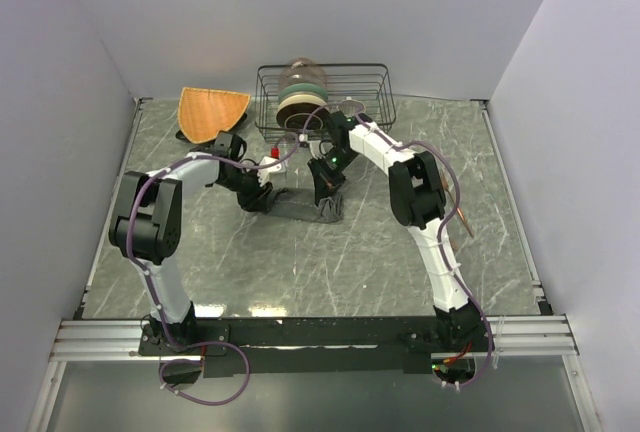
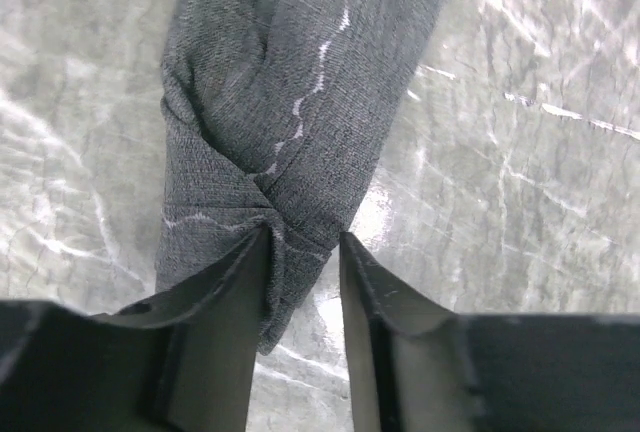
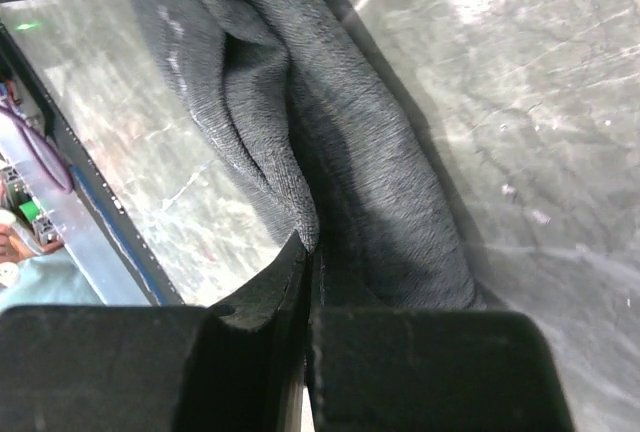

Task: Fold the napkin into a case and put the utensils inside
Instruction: Smooth out the smaller rectangle-folded napkin at the center of the board.

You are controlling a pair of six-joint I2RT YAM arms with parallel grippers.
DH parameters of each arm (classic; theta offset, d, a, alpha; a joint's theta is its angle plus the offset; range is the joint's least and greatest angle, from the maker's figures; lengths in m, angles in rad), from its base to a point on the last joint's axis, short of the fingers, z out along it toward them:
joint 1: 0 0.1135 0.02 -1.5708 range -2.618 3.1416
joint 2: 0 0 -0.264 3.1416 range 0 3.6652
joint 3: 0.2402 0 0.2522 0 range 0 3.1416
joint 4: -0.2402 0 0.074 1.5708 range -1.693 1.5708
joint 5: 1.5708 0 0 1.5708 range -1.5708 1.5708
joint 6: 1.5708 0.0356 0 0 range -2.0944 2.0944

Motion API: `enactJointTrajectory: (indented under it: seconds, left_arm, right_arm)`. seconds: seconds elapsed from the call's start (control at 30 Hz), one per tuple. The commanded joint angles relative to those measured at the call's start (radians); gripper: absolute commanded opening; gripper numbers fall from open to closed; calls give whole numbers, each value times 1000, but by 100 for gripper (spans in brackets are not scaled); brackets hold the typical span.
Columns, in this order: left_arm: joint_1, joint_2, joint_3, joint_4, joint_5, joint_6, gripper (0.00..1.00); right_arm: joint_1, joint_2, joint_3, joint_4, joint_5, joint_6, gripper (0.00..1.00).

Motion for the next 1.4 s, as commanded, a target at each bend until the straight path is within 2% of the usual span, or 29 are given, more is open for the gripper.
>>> enactJointTrajectory:
  seconds: [0.0, 0.23, 0.33, 0.4, 0.57, 0.8, 0.9, 1.13, 1.33, 1.37]
  left_arm:
    - [29, -84, 15, 66, 39, -60, 43]
    - [52, -178, -37, 230, 53, -231, 50]
    - [53, -156, -20, 246, 22, -283, 49]
    - [52, -127, 4, 214, 26, -266, 44]
    - [50, -78, 23, 218, -7, -288, 45]
    - [17, -121, -39, 218, -41, -165, 36]
    - [4, -110, -45, 222, -79, -157, 30]
    - [-34, -112, -72, 275, -131, -128, 32]
    - [-49, 3, -19, 235, -248, -168, 30]
    - [-48, 24, -8, 221, -250, -165, 29]
  right_arm:
    - [8, 44, 8, 11, 37, 15, 0]
    - [6, 53, 3, 13, 33, 13, 0]
    - [6, 52, -3, 17, 33, 13, 0]
    - [6, 52, -4, 20, 33, 15, 0]
    - [6, 55, 6, 22, 30, 21, 0]
    - [0, 55, 25, 20, 7, 36, 0]
    - [-2, 56, 40, 17, -7, 50, 0]
    - [-2, 65, 63, 13, -18, 61, 0]
    - [-6, 47, 71, 17, -38, 59, 0]
    - [-9, 42, 74, 17, -42, 61, 3]
